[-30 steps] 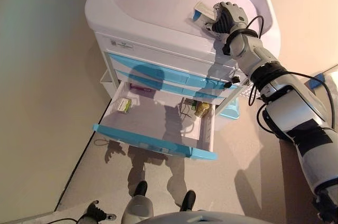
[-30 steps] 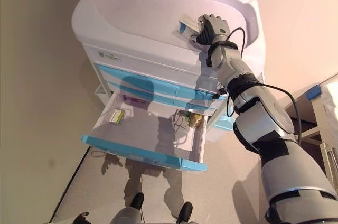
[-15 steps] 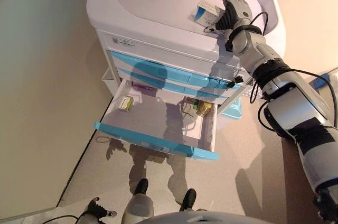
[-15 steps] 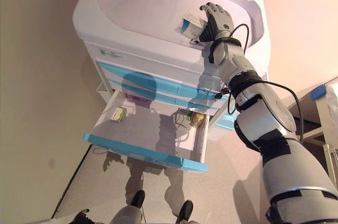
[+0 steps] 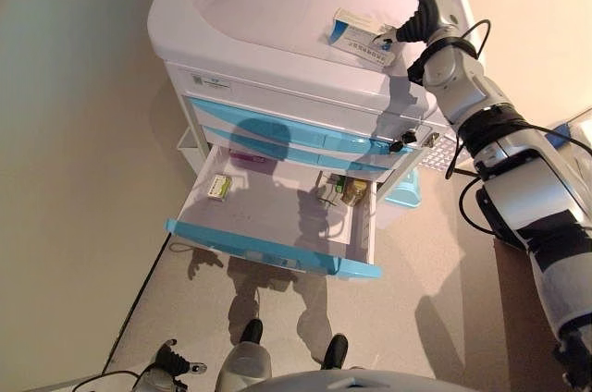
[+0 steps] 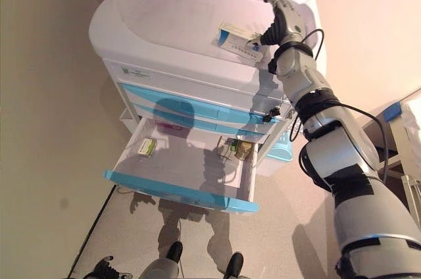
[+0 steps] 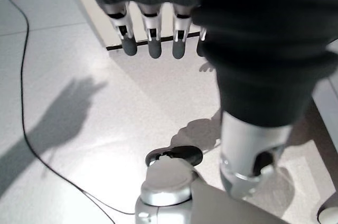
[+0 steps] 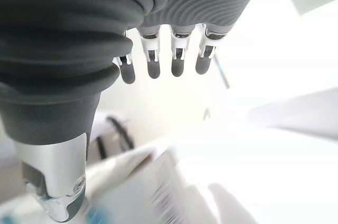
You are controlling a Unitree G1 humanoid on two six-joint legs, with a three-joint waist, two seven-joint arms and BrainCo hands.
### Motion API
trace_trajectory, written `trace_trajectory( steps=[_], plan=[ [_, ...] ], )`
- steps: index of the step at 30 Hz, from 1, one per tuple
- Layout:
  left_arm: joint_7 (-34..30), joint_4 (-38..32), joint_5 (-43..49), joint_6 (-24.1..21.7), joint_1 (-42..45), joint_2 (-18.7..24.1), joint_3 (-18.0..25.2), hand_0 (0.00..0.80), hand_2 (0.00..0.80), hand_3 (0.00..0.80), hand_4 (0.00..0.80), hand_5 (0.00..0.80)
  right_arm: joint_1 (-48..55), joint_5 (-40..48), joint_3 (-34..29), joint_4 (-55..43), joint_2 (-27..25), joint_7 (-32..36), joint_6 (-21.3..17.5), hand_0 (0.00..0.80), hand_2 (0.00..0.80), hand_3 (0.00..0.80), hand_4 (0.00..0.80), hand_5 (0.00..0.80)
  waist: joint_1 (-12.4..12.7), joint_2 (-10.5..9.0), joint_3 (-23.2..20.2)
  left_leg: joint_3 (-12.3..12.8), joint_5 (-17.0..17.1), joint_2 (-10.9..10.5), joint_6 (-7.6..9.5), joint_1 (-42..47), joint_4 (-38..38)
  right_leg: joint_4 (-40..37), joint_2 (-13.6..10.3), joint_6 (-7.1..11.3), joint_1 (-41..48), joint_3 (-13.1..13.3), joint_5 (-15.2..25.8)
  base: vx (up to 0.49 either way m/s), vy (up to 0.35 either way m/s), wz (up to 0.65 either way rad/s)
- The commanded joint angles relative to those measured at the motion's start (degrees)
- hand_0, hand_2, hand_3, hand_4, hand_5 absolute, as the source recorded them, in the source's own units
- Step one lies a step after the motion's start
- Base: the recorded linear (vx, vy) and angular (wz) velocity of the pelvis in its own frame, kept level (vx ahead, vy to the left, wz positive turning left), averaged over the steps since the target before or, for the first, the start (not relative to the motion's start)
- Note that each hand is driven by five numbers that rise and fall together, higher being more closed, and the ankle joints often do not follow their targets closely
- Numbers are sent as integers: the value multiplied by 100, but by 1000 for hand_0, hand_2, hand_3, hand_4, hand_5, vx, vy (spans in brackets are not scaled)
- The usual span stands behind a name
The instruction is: Open the drawer and pick up the medicine
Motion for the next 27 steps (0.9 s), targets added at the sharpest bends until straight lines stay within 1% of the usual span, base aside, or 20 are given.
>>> trace_trajectory(
  steps=[1,2,3,5,7,8,9,10,11,13,15,16,17,18,19,21,22,23,25,27],
  plan=[
    [-8,293,-79,17,-101,59,44,0,0,0,0,0,150,262,-91,-238,-349,-303,-94,0,0,0,0,0,-75,-21,-275,-31,319,-282,217,-189,-369,213,-33,408,57,106,-163,-13,14,-8],
    [-27,278,-65,23,-71,19,71,0,0,0,0,0,332,315,-212,-440,-451,-300,-120,0,0,0,0,0,-158,38,-322,30,301,-271,221,-138,-370,202,-29,407,79,169,-165,-2,6,-11],
    [-27,277,-65,23,-68,21,67,0,0,0,0,0,343,314,-218,-450,-454,-299,-116,0,0,0,0,0,-151,37,-323,34,300,-269,221,-133,-372,202,-28,407,82,173,-165,-9,5,-23],
    [-57,269,-61,32,-51,-8,89,0,0,0,0,0,564,398,-398,-620,-543,-315,-124,0,0,0,0,0,-216,101,-363,107,289,-246,218,-81,-377,201,-27,403,111,204,-169,-15,2,-21],
    [-80,258,-37,35,-40,-35,110,0,0,0,0,0,853,492,-610,-915,-648,-339,-157,0,0,0,0,0,-308,182,-408,186,273,-237,214,-24,-382,201,-28,398,143,274,-179,-19,13,-16],
    [-92,241,-16,47,-21,-74,125,0,0,0,0,0,1085,561,-797,-1155,-712,-358,-187,0,0,0,0,0,-386,255,-452,248,258,-231,212,25,-384,204,-33,397,172,291,-193,-6,15,-24],
    [-100,239,-6,50,-6,-102,129,0,0,0,0,0,1249,610,-915,-1184,-736,-368,-210,0,0,0,0,0,-419,292,-474,266,250,-226,213,56,-385,205,-39,398,197,303,-204,-3,8,-24],
    [-100,237,-7,50,0,-97,122,0,0,0,0,0,1270,607,-928,-1198,-739,-367,-205,0,0,0,0,0,-411,287,-475,268,248,-225,213,63,-387,204,-38,398,204,305,-204,-5,2,-13],
    [-119,219,10,55,30,-137,141,0,0,0,0,0,1558,767,-1147,-1365,-726,-397,-257,0,0,0,0,0,-480,365,-500,308,230,-218,218,114,-378,223,-47,401,231,335,-218,-6,-2,-15],
    [-125,223,16,63,46,-145,149,0,0,0,0,0,1774,836,-1283,-1429,-705,-416,-275,0,0,0,0,0,-497,394,-521,325,220,-218,220,145,-376,228,-52,399,255,361,-228,-5,-1,-16],
    [-140,161,32,67,102,-195,215,0,0,0,0,0,2287,1005,-1611,-1655,-677,-409,-330,0,0,0,0,0,-575,497,-562,380,204,-208,224,218,-384,231,-60,389,311,384,-254,1,-1,-14],
    [-140,159,32,67,109,-188,207,0,0,0,0,0,2313,1002,-1627,-1675,-678,-408,-323,0,0,0,0,0,-567,491,-565,380,204,-207,224,226,-387,230,-59,389,317,384,-255,11,-6,-12],
    [-140,128,48,71,130,-201,273,0,0,0,0,0,2679,1125,-1854,-1853,-651,-426,-355,0,0,0,0,0,-614,557,-587,398,186,-215,226,266,-385,221,-63,383,359,390,-269,4,-4,-12],
    [-140,125,49,72,136,-197,268,0,0,0,0,0,2700,1122,-1866,-1870,-651,-425,-348,0,0,0,0,0,-610,554,-590,398,184,-215,226,270,-386,220,-62,382,363,390,-269,-1,-15,-9],
    [-139,77,95,74,152,-212,302,0,0,0,0,0,3050,1179,-2069,-2049,-634,-433,-375,0,0,0,0,0,-654,599,-599,418,173,-211,228,304,-384,216,-66,381,394,404,-281,-6,-18,-7],
    [-135,21,114,73,165,-217,302,0,0,0,0,0,3236,1226,-2180,-2155,-622,-449,-371,0,0,0,0,0,-668,617,-608,436,167,-210,227,323,-385,211,-69,380,415,411,-287,-3,-9,-3],
    [-140,-159,137,49,215,-227,324,0,0,0,0,0,3582,1385,-2413,-2329,-539,-458,-430,0,0,0,0,0,-708,676,-614,462,154,-216,234,353,-373,215,-72,383,427,424,-294,0,0,0],
    [-142,-168,137,53,227,-219,316,0,0,0,0,0,3610,1384,-2428,-2348,-537,-456,-424,0,0,0,0,0,-699,670,-621,463,153,-215,233,356,-374,215,-72,383,430,425,-295,-9,-1,-4],
    [-151,-328,139,25,252,-234,340,0,0,0,0,0,4034,1574,-2624,-2533,-390,-436,-492,0,0,0,0,0,-748,740,-623,489,143,-223,238,388,-360,221,-85,382,449,456,-304,-9,-4,-5],
    [-158,-462,130,24,279,-218,340,0,0,0,0,0,4233,1617,-2740,-2642,-368,-403,-493,0,0,0,0,0,-758,759,-621,500,135,-222,242,410,-358,225,-93,383,462,466,-308,0,0,0]
  ],
)
